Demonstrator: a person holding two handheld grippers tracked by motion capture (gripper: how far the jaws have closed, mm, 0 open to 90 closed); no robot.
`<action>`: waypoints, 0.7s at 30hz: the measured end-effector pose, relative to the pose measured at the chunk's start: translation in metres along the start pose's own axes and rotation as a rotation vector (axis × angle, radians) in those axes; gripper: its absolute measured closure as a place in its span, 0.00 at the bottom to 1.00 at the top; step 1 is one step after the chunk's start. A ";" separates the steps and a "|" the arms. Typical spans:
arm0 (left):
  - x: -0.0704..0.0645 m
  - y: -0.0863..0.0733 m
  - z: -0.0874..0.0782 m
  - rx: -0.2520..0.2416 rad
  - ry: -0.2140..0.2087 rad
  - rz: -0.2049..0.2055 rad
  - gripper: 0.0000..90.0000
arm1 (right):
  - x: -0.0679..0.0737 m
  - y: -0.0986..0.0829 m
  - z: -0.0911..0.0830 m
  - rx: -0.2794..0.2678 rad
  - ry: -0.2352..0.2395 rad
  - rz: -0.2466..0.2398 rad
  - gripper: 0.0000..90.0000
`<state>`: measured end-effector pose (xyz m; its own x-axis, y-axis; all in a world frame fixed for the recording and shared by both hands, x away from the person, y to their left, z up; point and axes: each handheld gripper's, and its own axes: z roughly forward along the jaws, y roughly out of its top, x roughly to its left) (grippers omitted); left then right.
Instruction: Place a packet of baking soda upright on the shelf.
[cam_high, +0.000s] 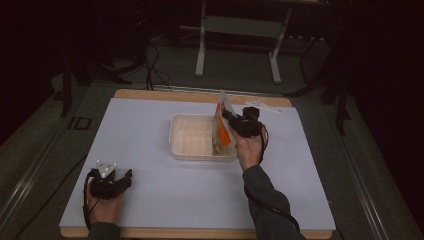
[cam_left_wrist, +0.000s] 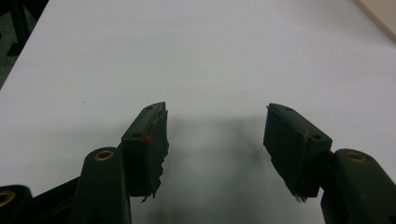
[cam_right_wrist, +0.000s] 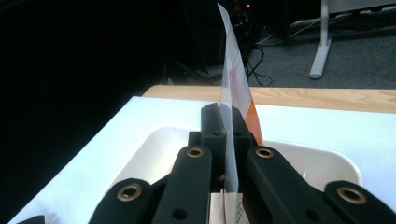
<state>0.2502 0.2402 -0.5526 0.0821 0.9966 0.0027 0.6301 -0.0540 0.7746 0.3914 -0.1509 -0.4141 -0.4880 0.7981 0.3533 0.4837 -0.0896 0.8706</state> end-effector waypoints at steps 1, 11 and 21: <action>0.000 0.000 0.000 0.000 0.000 0.001 0.44 | 0.000 0.000 0.000 -0.002 0.000 0.002 1.00; 0.000 0.000 0.000 0.001 -0.002 0.000 0.44 | 0.001 -0.002 0.006 -0.001 -0.023 -0.012 1.00; 0.000 0.000 0.000 0.001 -0.002 0.000 0.44 | -0.001 0.000 0.017 0.030 -0.069 -0.008 1.00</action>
<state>0.2501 0.2405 -0.5525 0.0833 0.9965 0.0014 0.6311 -0.0539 0.7738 0.4041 -0.1415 -0.4201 -0.4414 0.8379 0.3212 0.5023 -0.0659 0.8622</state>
